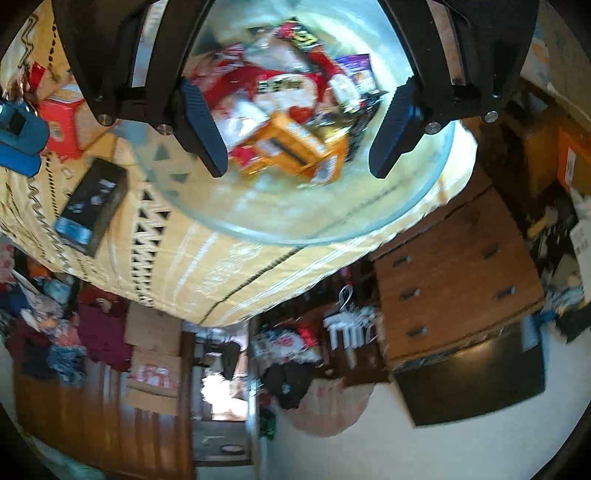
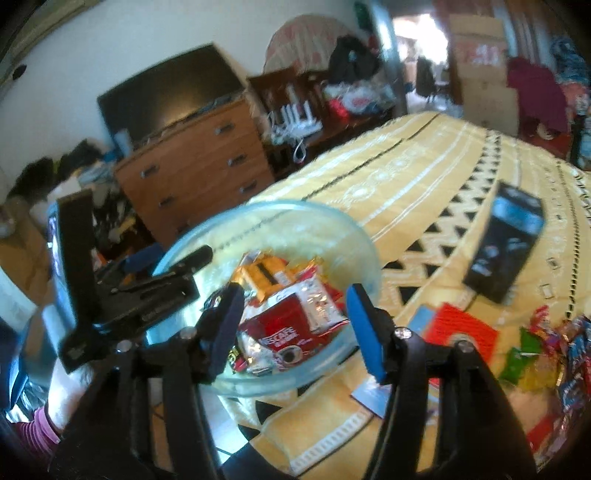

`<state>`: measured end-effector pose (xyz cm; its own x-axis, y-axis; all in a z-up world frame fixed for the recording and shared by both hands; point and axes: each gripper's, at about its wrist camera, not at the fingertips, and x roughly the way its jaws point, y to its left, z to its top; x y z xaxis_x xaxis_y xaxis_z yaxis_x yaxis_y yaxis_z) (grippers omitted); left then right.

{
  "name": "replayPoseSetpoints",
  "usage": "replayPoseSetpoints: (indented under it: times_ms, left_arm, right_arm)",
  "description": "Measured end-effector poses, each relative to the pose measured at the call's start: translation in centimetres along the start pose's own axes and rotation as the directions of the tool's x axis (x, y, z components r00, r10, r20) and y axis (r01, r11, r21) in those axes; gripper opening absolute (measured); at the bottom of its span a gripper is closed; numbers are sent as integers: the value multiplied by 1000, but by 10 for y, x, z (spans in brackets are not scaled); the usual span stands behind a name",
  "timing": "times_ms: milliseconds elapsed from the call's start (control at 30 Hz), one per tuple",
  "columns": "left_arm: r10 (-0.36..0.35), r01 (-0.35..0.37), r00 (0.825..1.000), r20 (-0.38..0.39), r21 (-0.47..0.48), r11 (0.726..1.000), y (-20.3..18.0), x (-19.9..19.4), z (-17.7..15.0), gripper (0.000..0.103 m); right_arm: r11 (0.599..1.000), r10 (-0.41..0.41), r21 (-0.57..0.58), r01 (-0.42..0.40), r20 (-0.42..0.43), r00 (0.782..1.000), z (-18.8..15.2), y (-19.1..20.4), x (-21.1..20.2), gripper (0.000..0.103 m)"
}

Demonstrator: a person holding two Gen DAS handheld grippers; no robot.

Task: Organize snacks
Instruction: 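Move both tools back to the snack pile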

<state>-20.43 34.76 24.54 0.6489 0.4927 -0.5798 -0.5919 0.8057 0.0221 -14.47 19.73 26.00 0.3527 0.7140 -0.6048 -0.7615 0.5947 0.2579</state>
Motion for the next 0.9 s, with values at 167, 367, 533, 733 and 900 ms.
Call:
replayPoseSetpoints:
  times_ms: [167, 367, 533, 733, 900]
  left_arm:
    - [-42, 37, 997, 61, 93, 995, -48, -30, 8, 80]
    - [-99, 85, 992, 79, 163, 983, -97, -54, 12, 80]
    - [-127, 104, 987, 95, 217, 971, -135, -73, 12, 80]
    - [-155, 128, 984, 86, 256, 958, -169, -84, 9, 80]
    - [-190, 160, 979, 73, 299, 941, -206, -91, 4, 80]
  right_arm:
    - [998, -47, 36, 43, 100, 994, -2, -18, -51, 69]
    - [993, -95, 80, 83, 160, 983, -8, -43, -94, 70]
    - [989, -115, 116, 94, 187, 976, -17, -63, -117, 71]
    - [985, -126, 144, 97, 206, 971, -30, -83, -137, 72]
    - [979, -142, 175, 105, 217, 966, -43, -105, -152, 75]
